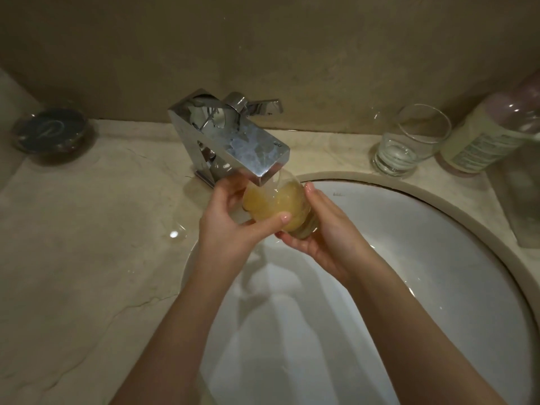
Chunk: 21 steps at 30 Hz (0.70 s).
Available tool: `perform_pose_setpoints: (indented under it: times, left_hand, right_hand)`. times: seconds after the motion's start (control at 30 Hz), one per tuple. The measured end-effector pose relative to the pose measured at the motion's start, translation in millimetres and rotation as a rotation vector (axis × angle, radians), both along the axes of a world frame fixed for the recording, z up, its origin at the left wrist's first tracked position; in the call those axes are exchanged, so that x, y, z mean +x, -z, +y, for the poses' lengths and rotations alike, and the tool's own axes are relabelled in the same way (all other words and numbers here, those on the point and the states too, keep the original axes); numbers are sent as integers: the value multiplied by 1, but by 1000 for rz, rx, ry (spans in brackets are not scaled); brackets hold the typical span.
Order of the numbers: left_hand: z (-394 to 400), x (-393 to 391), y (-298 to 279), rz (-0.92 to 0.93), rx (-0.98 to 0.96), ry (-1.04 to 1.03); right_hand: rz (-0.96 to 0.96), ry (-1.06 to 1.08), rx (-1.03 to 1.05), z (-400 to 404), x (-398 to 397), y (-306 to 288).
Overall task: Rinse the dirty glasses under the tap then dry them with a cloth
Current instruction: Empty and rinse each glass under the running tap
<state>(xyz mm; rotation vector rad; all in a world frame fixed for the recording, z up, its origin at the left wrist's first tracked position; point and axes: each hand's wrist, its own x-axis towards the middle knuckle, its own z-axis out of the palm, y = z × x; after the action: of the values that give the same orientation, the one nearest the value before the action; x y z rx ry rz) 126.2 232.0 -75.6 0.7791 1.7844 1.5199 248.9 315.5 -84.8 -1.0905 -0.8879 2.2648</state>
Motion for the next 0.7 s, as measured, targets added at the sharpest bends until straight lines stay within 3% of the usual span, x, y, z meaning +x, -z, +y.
perform_pose_setpoints:
  times: [0.07, 0.1, 0.2, 0.37, 0.53, 0.7]
  left_hand:
    - [-1, -4, -4, 206, -33, 16]
    - [-1, -4, -8, 218, -53, 80]
    - [4, -2, -21, -40, -167, 343]
    - [13, -6, -25, -414, -197, 243]
    - [14, -2, -23, -499, -164, 248]
    - [16, 1, -25, -629, -150, 183]
  right_hand:
    - [-45, 48, 68, 1, 3, 1]
    - [-70, 56, 108, 2, 5, 0]
    - [-124, 7, 244, 2, 6, -5]
    - [-176, -62, 377, 3, 11, -11]
    - [-217, -190, 254, 12, 13, -17]
    - [-233, -166, 371, 17, 19, -18]
